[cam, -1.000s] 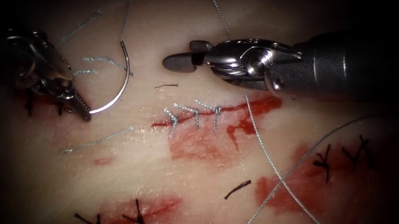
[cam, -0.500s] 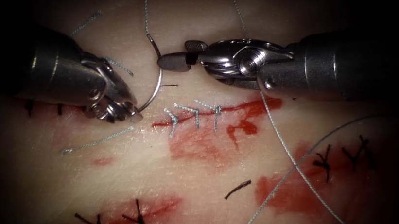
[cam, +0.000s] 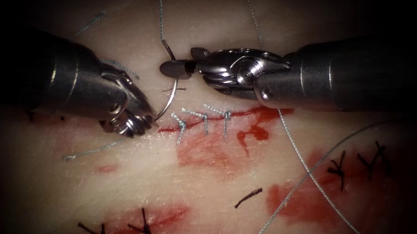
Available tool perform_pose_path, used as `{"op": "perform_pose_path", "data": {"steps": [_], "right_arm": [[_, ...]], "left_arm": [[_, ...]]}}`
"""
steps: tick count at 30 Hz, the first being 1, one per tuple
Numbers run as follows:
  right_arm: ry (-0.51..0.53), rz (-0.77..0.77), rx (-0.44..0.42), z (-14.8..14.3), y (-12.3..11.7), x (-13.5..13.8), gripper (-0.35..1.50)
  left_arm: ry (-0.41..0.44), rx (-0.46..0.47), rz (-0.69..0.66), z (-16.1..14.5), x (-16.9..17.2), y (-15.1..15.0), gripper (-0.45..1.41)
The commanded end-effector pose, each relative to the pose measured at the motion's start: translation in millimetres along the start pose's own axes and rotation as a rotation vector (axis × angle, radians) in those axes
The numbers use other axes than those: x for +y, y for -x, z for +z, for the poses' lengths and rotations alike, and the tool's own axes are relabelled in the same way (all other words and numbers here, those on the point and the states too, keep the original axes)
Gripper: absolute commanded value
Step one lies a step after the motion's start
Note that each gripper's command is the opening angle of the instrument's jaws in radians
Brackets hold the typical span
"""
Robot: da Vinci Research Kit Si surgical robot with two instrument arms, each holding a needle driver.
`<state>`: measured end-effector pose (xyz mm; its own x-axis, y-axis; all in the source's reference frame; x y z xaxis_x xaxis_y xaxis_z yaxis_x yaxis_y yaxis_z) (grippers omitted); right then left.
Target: Wound Closure
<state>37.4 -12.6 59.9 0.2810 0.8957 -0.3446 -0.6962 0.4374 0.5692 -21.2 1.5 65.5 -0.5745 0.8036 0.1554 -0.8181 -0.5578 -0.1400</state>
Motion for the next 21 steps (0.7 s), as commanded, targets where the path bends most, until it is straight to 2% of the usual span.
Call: {"op": "perform_pose_path", "data": {"steps": [1,2,4,5,6,7,9,10,11,12,13,15,16,18,21], "right_arm": [[-0.003,-0.021,0.001,1.2,-0.5,-0.8,0.69],[-0.001,-0.026,-0.001,1.4,-0.6,-0.9,0.66],[-0.011,-0.032,0.015,1.9,-1.0,-1.2,0.10],[-0.020,-0.030,0.027,2.0,-1.0,-1.2,-0.35],[-0.041,-0.036,0.033,1.9,-0.9,-1.1,-0.35],[-0.052,-0.031,0.028,1.8,-0.8,-1.1,-0.35],[-0.051,-0.010,0.022,1.4,-0.7,-0.8,-0.35],[-0.040,0.001,0.018,1.1,-0.6,-0.7,-0.35],[-0.035,0.019,0.017,0.9,-0.6,-0.5,-0.35],[-0.036,0.032,0.017,0.6,-0.7,-0.3,-0.35],[-0.037,0.040,0.013,0.3,-0.8,0.0,-0.35],[-0.043,0.044,0.019,-0.3,-1.0,0.6,-0.35],[-0.052,0.048,0.034,-0.8,-1.1,1.1,-0.35],[-0.085,0.050,0.052,-1.5,-1.4,2.0,-0.35],[-0.193,0.006,0.092,-2.7,-2.7,4.0,-0.35]], "left_arm": [[0.001,-0.001,0.001,0.5,0.6,-0.3,-0.45],[0.000,-0.001,0.001,0.5,0.6,-0.3,-0.45],[0.005,0.002,0.003,0.4,0.9,-0.3,-0.45],[0.010,0.004,0.006,0.3,1.0,-0.3,-0.45],[0.017,0.002,0.004,0.3,1.0,-0.2,-0.45],[0.025,-0.001,0.008,0.3,1.1,-0.2,-0.28],[0.059,0.009,0.022,0.1,1.0,-0.3,0.39],[0.091,0.024,0.019,0.0,0.8,-0.5,0.31],[0.125,0.065,0.033,-0.4,0.6,-0.8,0.53],[0.195,0.132,0.095,-1.1,0.1,-1.2,0.90],[0.264,0.184,0.110,-1.9,-0.5,-1.7,1.03],[0.427,0.272,0.020,-4.1,-2.2,-2.8,1.08],[0.474,0.306,-0.002,-5.1,-2.9,-3.2,1.08],[0.542,0.357,-0.062,-7.6,-4.8,-4.1,1.08],[0.612,0.415,-0.133,-10.4,-7.7,-5.0,1.08]]}}
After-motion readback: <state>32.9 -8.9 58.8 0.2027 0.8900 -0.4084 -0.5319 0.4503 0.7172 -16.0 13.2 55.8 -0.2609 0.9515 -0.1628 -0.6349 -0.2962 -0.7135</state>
